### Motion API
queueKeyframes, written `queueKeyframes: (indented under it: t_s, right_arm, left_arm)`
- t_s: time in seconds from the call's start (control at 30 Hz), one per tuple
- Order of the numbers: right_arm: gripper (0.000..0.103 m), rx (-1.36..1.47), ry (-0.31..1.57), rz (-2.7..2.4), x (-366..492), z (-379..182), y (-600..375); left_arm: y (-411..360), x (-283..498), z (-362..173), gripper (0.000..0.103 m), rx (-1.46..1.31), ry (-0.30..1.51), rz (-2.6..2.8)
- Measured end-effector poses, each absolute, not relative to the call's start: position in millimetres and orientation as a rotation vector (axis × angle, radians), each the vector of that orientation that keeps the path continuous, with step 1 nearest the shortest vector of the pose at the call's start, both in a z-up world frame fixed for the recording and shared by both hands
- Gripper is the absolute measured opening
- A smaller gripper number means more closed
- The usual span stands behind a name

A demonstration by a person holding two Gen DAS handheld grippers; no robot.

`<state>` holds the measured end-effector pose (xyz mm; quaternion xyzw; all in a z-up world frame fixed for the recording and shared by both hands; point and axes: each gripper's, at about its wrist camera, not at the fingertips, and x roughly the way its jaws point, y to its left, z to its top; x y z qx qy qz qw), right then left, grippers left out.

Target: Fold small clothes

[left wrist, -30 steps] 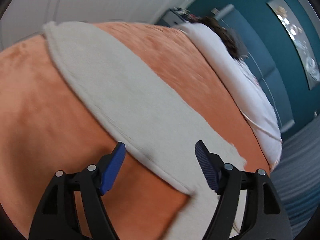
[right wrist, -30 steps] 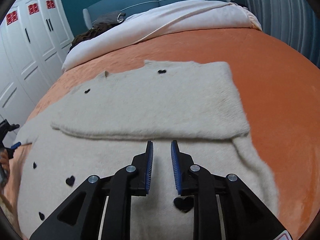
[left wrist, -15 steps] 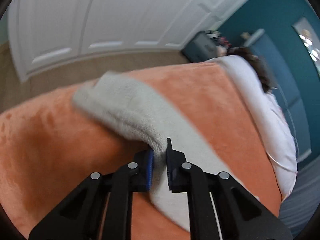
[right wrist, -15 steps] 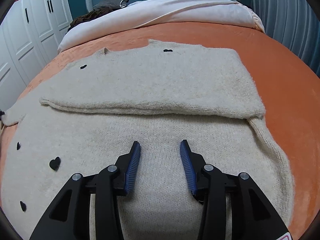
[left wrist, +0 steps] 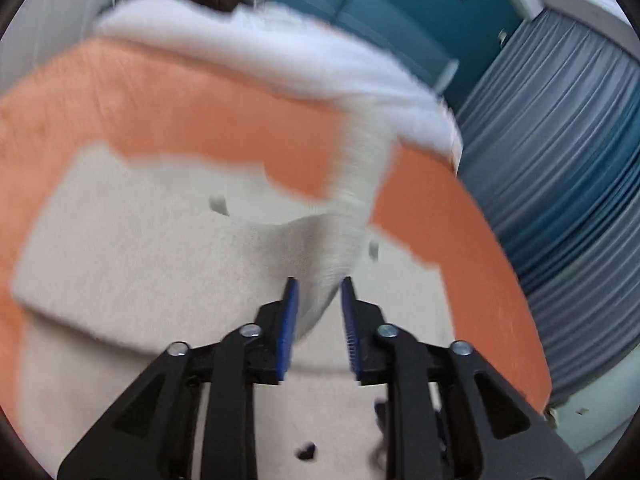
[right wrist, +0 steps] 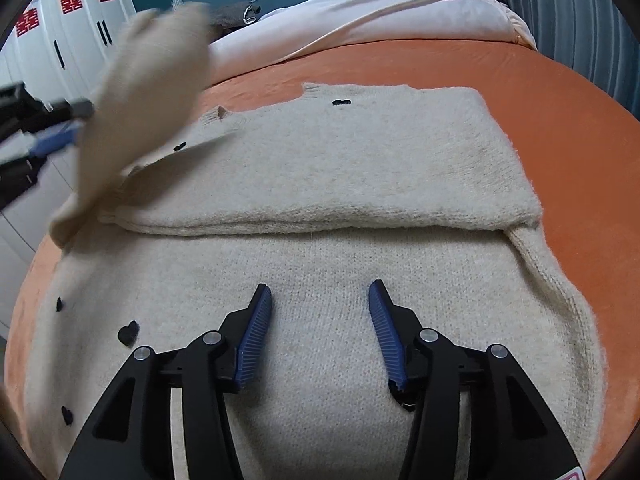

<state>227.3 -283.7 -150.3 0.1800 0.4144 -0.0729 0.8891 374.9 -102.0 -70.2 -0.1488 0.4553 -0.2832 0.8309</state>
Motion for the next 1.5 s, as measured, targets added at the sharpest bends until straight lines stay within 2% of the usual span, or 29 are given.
queueKeyframes:
  t_s: [0.03, 0.13, 0.17, 0.23, 0.3, 0.4, 0.53, 0.57, 0.63, 0.67, 0.7, 0.77, 0.9, 0.97, 1.03, 1.07, 1.23, 1.33, 1.37, 1.5]
  right_arm:
    - [0.051, 0.382, 0.858, -0.145, 226.7, -149.7, -284.8]
    - [0.051, 0.410, 0.842, -0.133, 223.3, -140.9, -289.8]
    - [0.053, 0.406, 0.827, -0.140, 221.4, -135.4, -291.0]
    - [0.056, 0.400, 0.785, -0.136, 219.7, -122.3, -294.0]
    - [0.060, 0.410, 0.774, -0.148, 228.9, -109.9, -300.4]
    - [0.066, 0.494, 0.801, -0.148, 257.2, -104.5, -314.9]
    - [0.066, 0.572, 0.899, -0.182, 301.5, -121.9, -322.7]
    - [0.065, 0.570, 0.922, -0.183, 312.2, -127.6, -320.0]
    - [0.046, 0.564, 0.934, -0.192, 323.0, -132.0, -314.4]
    - [0.016, 0.554, 0.933, -0.185, 327.5, -130.3, -311.5]
    - [0.009, 0.558, 0.927, -0.164, 330.8, -125.6, -310.6]
    - [0.008, 0.610, 0.813, -0.113, 324.9, -97.1, -312.8]
    - [0.008, 0.583, 0.584, -0.103, 295.5, -39.5, -328.5]
    - [0.008, 0.477, 0.665, -0.191, 297.0, -64.1, -334.4]
    - [0.007, 0.446, 0.937, -0.263, 313.2, -137.6, -343.4]
    - [0.006, 0.474, 0.936, -0.254, 308.2, -151.3, -347.3]
    - [0.006, 0.525, 0.729, -0.212, 290.2, -100.2, -347.7]
    - [0.006, 0.474, 0.948, -0.234, 310.0, -152.6, -349.6]
    - [0.006, 0.470, 0.916, -0.226, 306.8, -153.1, -350.9]
    - [0.020, 0.467, 0.805, -0.310, 284.6, -108.8, -345.6]
  left_arm:
    - [-109.9, 368.6, -88.5, 0.038, -0.304, 1.018, -0.571]
    - [-98.2, 353.3, -113.8, 0.045, -0.341, 1.044, -0.517]
    - [-88.3, 351.1, -115.1, 0.055, -0.359, 1.042, -0.497]
    - [-56.9, 356.9, -110.0, 0.061, -0.414, 0.998, -0.434]
    - [-19.5, 375.1, -105.9, 0.073, -0.474, 0.965, -0.345]
    - [34.8, 400.3, -108.9, 0.075, -0.591, 0.975, -0.230]
    - [74.7, 408.9, -130.4, 0.075, -0.792, 1.039, -0.172]
    - [79.2, 410.3, -135.1, 0.071, -0.833, 1.041, -0.167]
    - [82.8, 414.7, -138.9, 0.056, -0.891, 1.023, -0.166]
    - [83.2, 419.3, -137.7, 0.037, -0.897, 1.004, -0.177]
    - [83.2, 423.1, -133.7, 0.022, -0.893, 0.986, -0.186]
    - [83.0, 427.1, -121.1, 0.011, -0.880, 0.928, -0.207]
    - [74.0, 417.5, -97.2, 0.009, -0.711, 0.845, -0.226]
    - [64.7, 415.8, -112.3, 0.009, -0.680, 0.894, -0.229]
    - [57.3, 411.5, -131.1, 0.007, -0.644, 0.944, -0.192]
    - [56.4, 408.5, -136.7, 0.007, -0.635, 0.949, -0.184]
    - [59.5, 401.8, -139.6, 0.008, -0.608, 0.925, -0.173]
    - [59.7, 404.2, -146.5, 0.009, -0.596, 0.938, -0.172]
    - [59.7, 403.4, -148.0, 0.009, -0.593, 0.933, -0.174]
    - [61.4, 396.3, -154.0, 0.010, -0.581, 0.889, -0.202]
